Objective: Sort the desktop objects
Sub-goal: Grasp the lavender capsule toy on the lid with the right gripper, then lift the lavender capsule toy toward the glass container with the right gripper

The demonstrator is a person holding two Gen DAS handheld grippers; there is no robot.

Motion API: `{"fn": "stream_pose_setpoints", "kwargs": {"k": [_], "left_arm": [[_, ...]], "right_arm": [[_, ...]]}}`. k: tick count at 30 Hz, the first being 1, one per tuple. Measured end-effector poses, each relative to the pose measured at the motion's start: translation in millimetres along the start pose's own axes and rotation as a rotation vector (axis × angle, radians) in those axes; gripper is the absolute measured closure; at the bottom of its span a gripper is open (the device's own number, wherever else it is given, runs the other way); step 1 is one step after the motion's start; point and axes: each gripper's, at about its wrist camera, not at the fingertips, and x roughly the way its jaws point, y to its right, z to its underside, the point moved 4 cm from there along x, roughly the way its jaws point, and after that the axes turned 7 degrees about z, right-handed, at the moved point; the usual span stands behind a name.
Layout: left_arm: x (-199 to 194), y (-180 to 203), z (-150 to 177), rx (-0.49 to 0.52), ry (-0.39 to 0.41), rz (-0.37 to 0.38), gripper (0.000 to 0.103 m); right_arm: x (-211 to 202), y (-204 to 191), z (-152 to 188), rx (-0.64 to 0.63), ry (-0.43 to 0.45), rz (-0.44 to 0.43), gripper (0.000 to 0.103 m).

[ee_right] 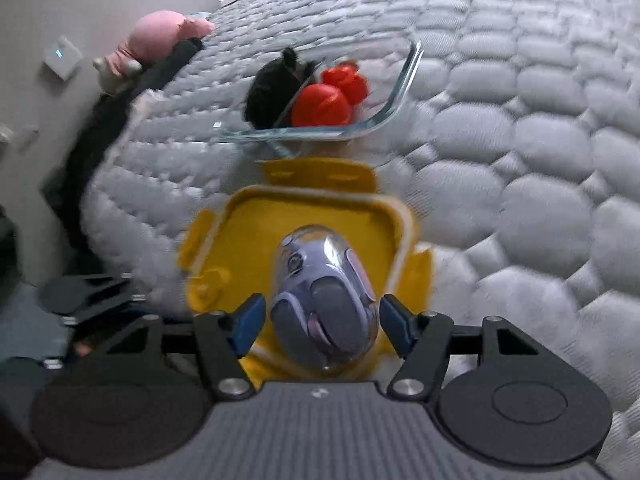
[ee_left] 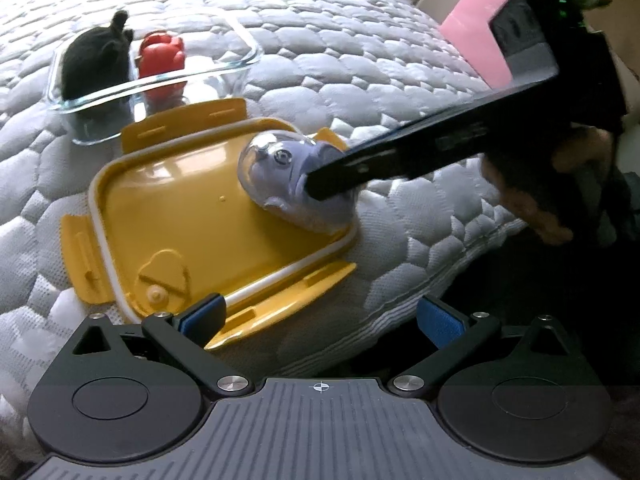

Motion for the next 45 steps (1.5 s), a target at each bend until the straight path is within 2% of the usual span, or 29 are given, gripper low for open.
{"fn": "stream_pose_setpoints", "kwargs": {"k": [3, 4, 8, 11, 15, 17, 19, 26, 30, 32, 36, 39, 45], "left_arm": [[2, -10, 0, -0.043, -0.001, -0.002, 0.000], [2, -13, 0, -0.052, -0.001, -0.002, 0.000], [0, -18, 1, -0.063, 0.003, -0.009, 0.000], [2, -17, 0, -0.059, -0.001, -0.014, 0.000], [6, -16, -1, -0.050, -0.015, -0.020, 0.000], [7, -16, -1, -0.048, -0.018, -0.023, 0.000], [7, -17, -1, -0.046, -0.020, -0.026, 0.000], [5, -24, 0, -0.059, -0.011, -0.008, 0.000], [3, -26, 0, -0.055, -0.002, 0.012, 0.000], [3, -26, 0, -0.057, 0.006, 0.035, 0.000], [4, -23, 1, -0.052, 0.016, 0.101, 0.000], [3, -17, 1, -0.025, 0.027, 0.118, 0.000], [-9, -21, 7, -0.007, 0.083, 0.161, 0.000]], "right_arm": [[-3, -2, 1, 0.026, 0.003, -0.099, 0.034], [-5, -2, 0, 0.023, 0.023, -0.099, 0.034], [-7, -5, -4, -0.065, 0.103, -0.005, 0.034], [4, -14, -4, -0.196, 0.104, 0.075, 0.034], [23, -24, -4, -0.242, 0.054, 0.012, 0.035], [34, -30, -2, -0.271, 0.045, 0.036, 0.034], [35, -39, 0, -0.322, 0.083, 0.079, 0.038], [24, -31, -6, -0.158, 0.088, 0.089, 0.039], [-4, -23, -24, -0.056, 0.137, 0.041, 0.039], [-17, -23, -38, -0.029, 0.176, 0.057, 0.039], [-27, -28, -80, -0.033, 0.217, 0.206, 0.039], [-12, -34, -112, -0.024, 0.191, 0.318, 0.039], [49, -49, -155, -0.077, 0.101, 0.550, 0.039]]}}
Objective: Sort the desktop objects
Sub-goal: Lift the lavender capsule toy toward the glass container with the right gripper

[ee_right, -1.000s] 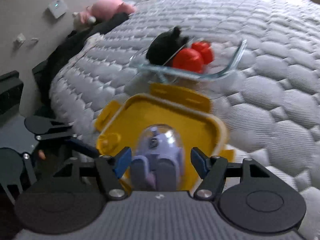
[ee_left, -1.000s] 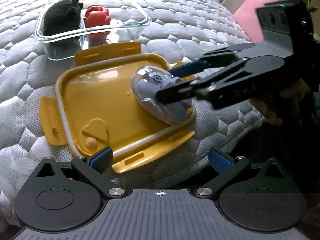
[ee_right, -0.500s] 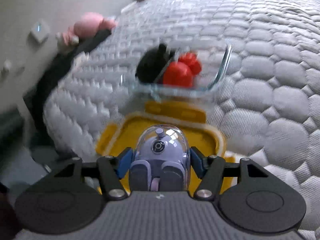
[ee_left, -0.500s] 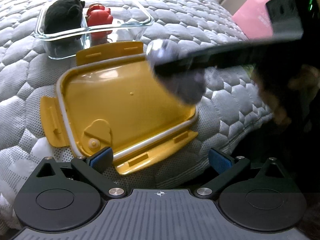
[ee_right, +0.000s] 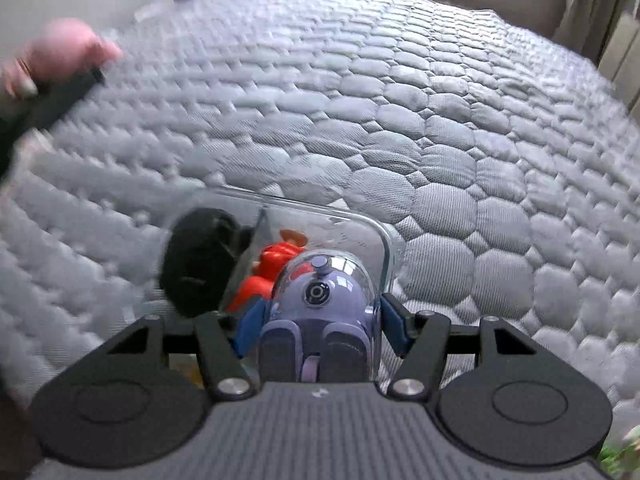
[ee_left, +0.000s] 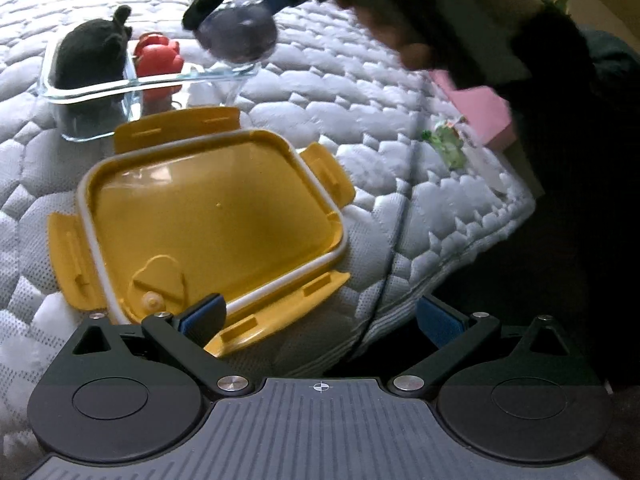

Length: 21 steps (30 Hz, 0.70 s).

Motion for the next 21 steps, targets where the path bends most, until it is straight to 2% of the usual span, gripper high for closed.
{"fn": "stream_pose_setpoints", "kwargs": {"k": [7, 12, 21], "left_arm": [[-17, -14, 7, -0.025, 0.059, 0.060, 0.000], [-22, -21, 9, -0.040, 0.076, 0.090, 0.000], [-19, -26, 11, -0.060, 0.073, 0.101, 0.000]], "right_arm": [[32, -41, -5, -0.207, -0.027, 0.321, 0.039], [42, -47, -2, -0.237, -0.051, 0.378, 0.039], [40, -47, -3, -0.243, -0.059, 0.360, 0.039]]}}
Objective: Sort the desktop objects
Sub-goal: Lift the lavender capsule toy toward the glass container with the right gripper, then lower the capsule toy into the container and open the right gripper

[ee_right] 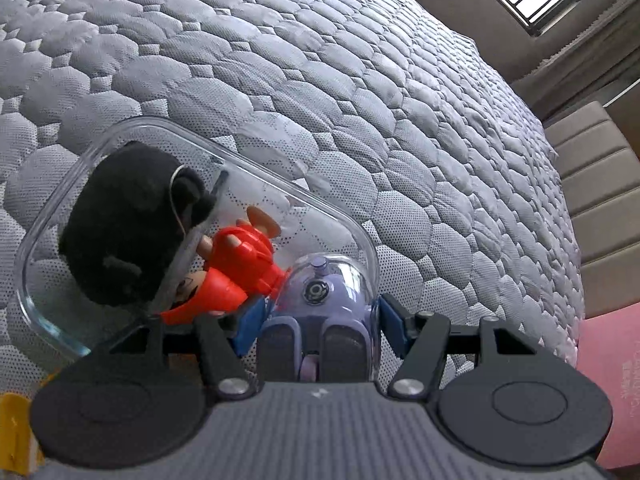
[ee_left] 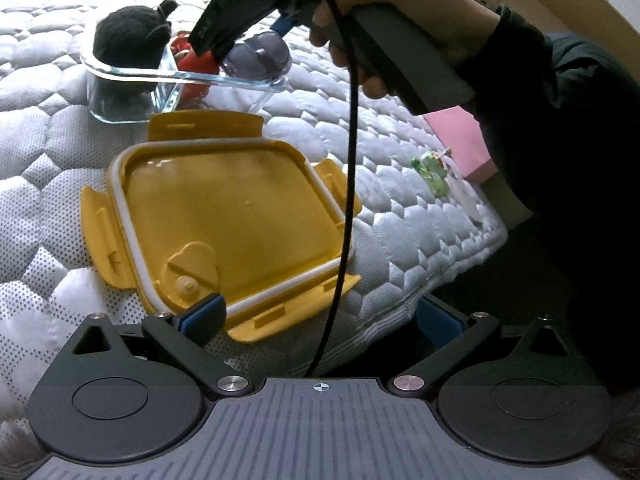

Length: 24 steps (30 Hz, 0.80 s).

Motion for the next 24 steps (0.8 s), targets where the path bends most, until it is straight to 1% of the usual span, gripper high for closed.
{"fn": "stream_pose_setpoints", "kwargs": {"k": [6, 7, 9, 11, 13, 16, 18, 19, 21, 24], "left_arm": [[3, -1, 1, -0.005, -0.012, -0.002, 0.000], [3, 0, 1, -0.004, -0.015, -0.003, 0.000], [4, 1, 1, -0.001, -0.018, -0.003, 0.000], [5, 2, 2, 0.003, -0.020, -0.003, 0.000], [5, 3, 3, 0.008, -0.022, -0.003, 0.000], [4, 4, 4, 0.010, -0.019, -0.006, 0.000], [4, 3, 3, 0.004, -0.018, -0.007, 0.000], [4, 2, 3, 0.000, -0.018, -0.006, 0.000], [5, 1, 3, -0.007, -0.018, -0.004, 0.000], [6, 0, 3, -0.012, -0.023, -0.005, 0.000]], "right_arm": [[-14, 14, 0, 0.037, 0.022, -0.055, 0.035], [-18, 18, -1, 0.048, 0.038, -0.053, 0.034], [-26, 25, -3, 0.065, 0.071, -0.042, 0.028], [-33, 31, -6, 0.074, 0.107, -0.023, 0.028], [-35, 35, -6, 0.077, 0.121, 0.003, 0.029], [-33, 35, -3, 0.063, 0.107, -0.004, 0.045], [-29, 32, 1, 0.048, 0.078, -0.006, 0.064], [-27, 31, 3, 0.040, 0.067, -0.010, 0.066], [-25, 32, 8, 0.081, 0.062, -0.064, 0.072], [-21, 33, 13, 0.144, 0.049, -0.142, 0.074]]}}
